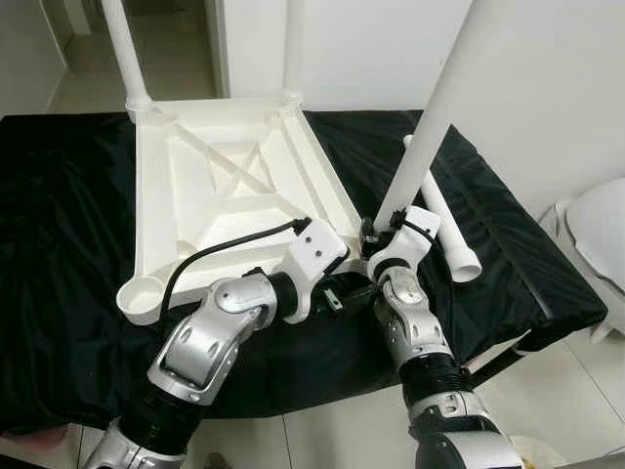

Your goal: Building children table

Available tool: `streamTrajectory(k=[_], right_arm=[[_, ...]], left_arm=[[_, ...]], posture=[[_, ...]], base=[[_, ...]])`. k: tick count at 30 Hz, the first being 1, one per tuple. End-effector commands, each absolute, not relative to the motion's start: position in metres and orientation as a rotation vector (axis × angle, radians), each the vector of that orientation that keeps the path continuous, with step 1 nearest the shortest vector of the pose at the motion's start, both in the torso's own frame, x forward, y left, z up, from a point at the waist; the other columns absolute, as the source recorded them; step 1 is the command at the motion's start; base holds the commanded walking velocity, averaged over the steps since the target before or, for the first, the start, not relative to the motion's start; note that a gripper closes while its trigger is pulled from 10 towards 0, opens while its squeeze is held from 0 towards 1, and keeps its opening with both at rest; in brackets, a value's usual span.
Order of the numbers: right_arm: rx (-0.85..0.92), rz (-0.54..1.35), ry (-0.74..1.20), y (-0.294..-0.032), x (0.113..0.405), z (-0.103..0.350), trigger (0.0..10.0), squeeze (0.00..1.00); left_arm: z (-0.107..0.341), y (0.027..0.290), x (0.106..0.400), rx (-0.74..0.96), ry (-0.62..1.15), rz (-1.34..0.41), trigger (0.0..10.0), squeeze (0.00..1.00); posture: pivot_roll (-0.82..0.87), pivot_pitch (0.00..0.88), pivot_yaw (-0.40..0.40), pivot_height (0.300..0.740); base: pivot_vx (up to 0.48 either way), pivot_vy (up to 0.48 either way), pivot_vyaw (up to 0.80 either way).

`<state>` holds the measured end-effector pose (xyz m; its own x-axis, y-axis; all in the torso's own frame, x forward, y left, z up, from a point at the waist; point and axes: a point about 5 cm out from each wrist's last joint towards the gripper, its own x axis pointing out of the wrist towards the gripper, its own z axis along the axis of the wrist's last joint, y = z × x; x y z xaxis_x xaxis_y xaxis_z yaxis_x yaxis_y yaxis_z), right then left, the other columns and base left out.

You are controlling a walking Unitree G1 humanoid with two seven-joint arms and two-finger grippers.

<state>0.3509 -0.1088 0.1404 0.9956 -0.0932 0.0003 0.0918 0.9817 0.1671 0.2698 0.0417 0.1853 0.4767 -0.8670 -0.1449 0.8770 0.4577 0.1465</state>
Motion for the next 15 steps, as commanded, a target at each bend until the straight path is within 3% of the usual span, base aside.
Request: streamTrajectory(k=[1, 2, 11, 12, 15], right_arm=[[0.22, -0.14, 0.012, -0.117, 0.35, 0.137, 8.2, 0.0], [0.207, -0.111, 0.01, -0.12, 0.35, 0.139, 10.0, 1.0], [0.221, -0.024, -0.016, -0.134, 0.356, 0.144, 10.0, 1.0], [0.219, 0.023, -0.016, -0.137, 0.358, 0.146, 10.0, 0.0], [0.186, 0.098, -0.016, -0.143, 0.36, 0.146, 10.0, 0.0]], left_arm=[[0.184, 0.041, 0.27, 0.205, 0.054, -1.05, 10.0, 0.0], [0.184, 0.041, 0.27, 0.206, 0.052, -1.048, 10.0, 0.0], [0.186, 0.041, 0.272, 0.207, 0.047, -1.045, 10.0, 0.0], [0.186, 0.041, 0.272, 0.207, 0.046, -1.044, 10.0, 0.0], [0.186, 0.04, 0.272, 0.207, 0.046, -1.043, 10.0, 0.0]], posture=[[-0.03, 0.037, -0.067, 0.74], [-0.03, 0.035, -0.067, 0.74], [-0.04, 0.032, -0.068, 0.74], [-0.03, 0.03, -0.069, 0.74], [-0.03, 0.029, -0.07, 0.74]], base=[[0.0, 0.0, 0.0], [0.0, 0.0, 0.0], [0.0, 0.0, 0.0], [0.0, 0.0, 0.0], [0.0, 0.0, 0.0]])
